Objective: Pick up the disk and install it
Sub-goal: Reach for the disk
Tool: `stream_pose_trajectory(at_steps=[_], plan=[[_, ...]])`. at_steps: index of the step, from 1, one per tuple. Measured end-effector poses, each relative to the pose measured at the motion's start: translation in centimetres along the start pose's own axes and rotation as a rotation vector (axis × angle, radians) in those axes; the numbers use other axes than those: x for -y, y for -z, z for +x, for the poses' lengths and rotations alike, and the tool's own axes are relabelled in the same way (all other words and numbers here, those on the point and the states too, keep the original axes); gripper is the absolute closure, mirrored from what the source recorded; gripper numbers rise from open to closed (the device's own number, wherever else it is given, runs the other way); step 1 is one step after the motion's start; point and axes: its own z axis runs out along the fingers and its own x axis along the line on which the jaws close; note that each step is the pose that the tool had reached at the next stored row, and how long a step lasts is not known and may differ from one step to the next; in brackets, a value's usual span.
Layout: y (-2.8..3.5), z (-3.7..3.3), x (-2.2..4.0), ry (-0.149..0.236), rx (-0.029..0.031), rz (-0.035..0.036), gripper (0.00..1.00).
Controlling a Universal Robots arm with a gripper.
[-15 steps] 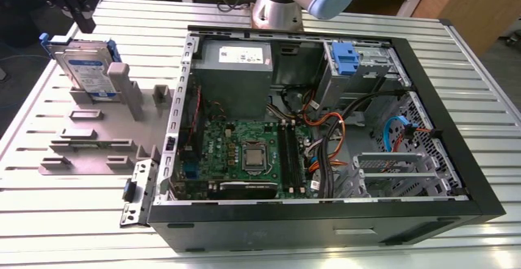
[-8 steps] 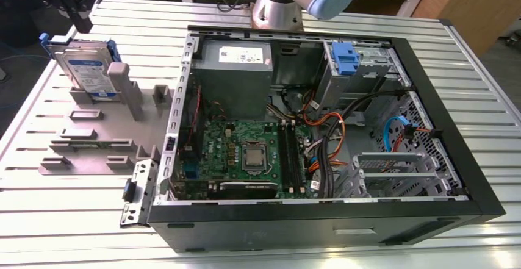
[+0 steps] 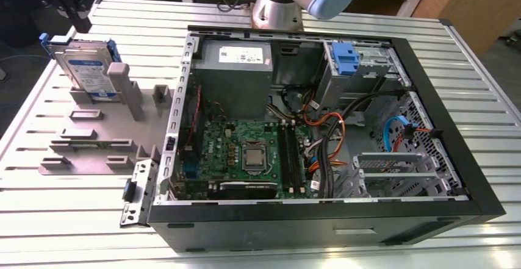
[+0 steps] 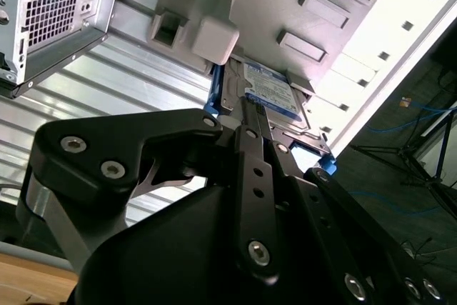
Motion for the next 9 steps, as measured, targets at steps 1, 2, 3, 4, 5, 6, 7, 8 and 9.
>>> stream_pose_trajectory(at_steps=[1,2,3,4,5,6,7,8,9], plan=[[0.00,0.02,0.00,0.000,0.0000,0.0000,0.89],[0.00,0.03,0.00,0.000,0.0000,0.0000,0.89],[0.00,0.05,0.00,0.000,0.0000,0.0000,0.89],[-0.01,0.07,0.01,0.000,0.0000,0.0000,0.89],[-0.01,0.10,0.01,0.000,0.0000,0.0000,0.89],[-0.01,0.12,0.01,0.000,0.0000,0.0000,0.89],[-0.01,0.13,0.01,0.000,0.0000,0.0000,0.89],[-0.02,0.14,0.01,0.000,0.0000,0.0000,0.89],[-0.02,0.16,0.01,0.000,0.0000,0.0000,0.89]])
